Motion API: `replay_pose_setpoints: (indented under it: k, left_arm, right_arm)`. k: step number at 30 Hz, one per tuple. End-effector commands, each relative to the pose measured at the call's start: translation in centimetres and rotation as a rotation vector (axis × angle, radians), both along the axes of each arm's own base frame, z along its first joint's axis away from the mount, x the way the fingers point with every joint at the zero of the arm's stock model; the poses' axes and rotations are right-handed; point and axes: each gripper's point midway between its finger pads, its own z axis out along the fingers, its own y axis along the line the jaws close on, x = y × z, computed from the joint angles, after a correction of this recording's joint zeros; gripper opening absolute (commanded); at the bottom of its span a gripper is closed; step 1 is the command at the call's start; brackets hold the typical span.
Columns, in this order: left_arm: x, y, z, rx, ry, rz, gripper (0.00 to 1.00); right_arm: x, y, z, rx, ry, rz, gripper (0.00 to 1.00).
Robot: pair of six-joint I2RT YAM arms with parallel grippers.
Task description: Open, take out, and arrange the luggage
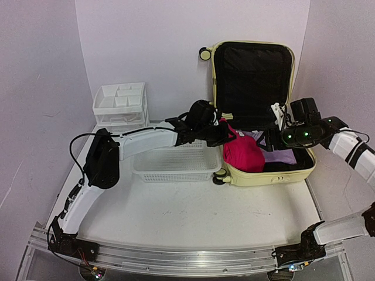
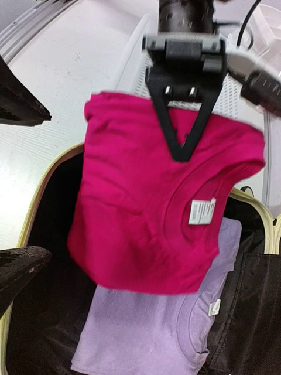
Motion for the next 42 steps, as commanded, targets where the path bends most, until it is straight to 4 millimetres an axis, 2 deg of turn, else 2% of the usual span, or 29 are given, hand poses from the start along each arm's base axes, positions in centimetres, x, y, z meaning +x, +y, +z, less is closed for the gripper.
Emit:
replay_pose_setpoints:
  k: [1, 6, 9, 16, 21, 28, 31, 35, 42]
  left_arm:
    - [-0.3, 2.5, 9.3, -0.068, -0.132, 0.022, 0.0]
    - [-0.7, 5.2, 9.3, -0.036, -0.084, 0.04, 0.0]
    - [-0.4, 7.3, 8.2, -0.015, -0.027, 0.038, 0.0]
    - [0.7, 12.4, 4.3, 0.075, 0.015, -0.013, 0.0]
    - [2.0, 15.0, 2.0, 0.109, 0.031, -0.055, 0.0]
    - [3.2, 19.1, -0.5, 0.206, 0.043, -0.041, 0.0]
    - [3.2, 21.0, -2.7, 0.279, 0.084, -0.04, 0.0]
    - [4.1, 23.9, -5.7, 0.432, 0.048, 0.008, 0.0]
    - [4.6, 26.3, -8.4, 0.571, 0.014, 0.035, 0.0]
  right_arm:
    - [0.3, -0.3, 0.6, -0.004, -0.021, -0.027, 0.69]
    - [0.3, -0.3, 0.3, -0.011, -0.008, -0.027, 0.69]
    - [0.3, -0.5, 0.3, -0.019, -0.012, -0.03, 0.68]
    - [0.3, -0.4, 0.3, -0.024, -0.008, -0.024, 0.68]
    - [0.2, -0.3, 0.1, -0.023, 0.004, -0.019, 0.67]
    - [-0.1, -0.5, 0.4, -0.027, 0.016, -0.029, 0.66]
    - [-0.2, -0.6, 0.2, -0.029, 0.028, -0.031, 0.65]
    - [-0.3, -0.5, -0.2, -0.025, 0.045, -0.031, 0.64]
    - [-0.2, -0.4, 0.0, -0.026, 0.052, -0.032, 0.64]
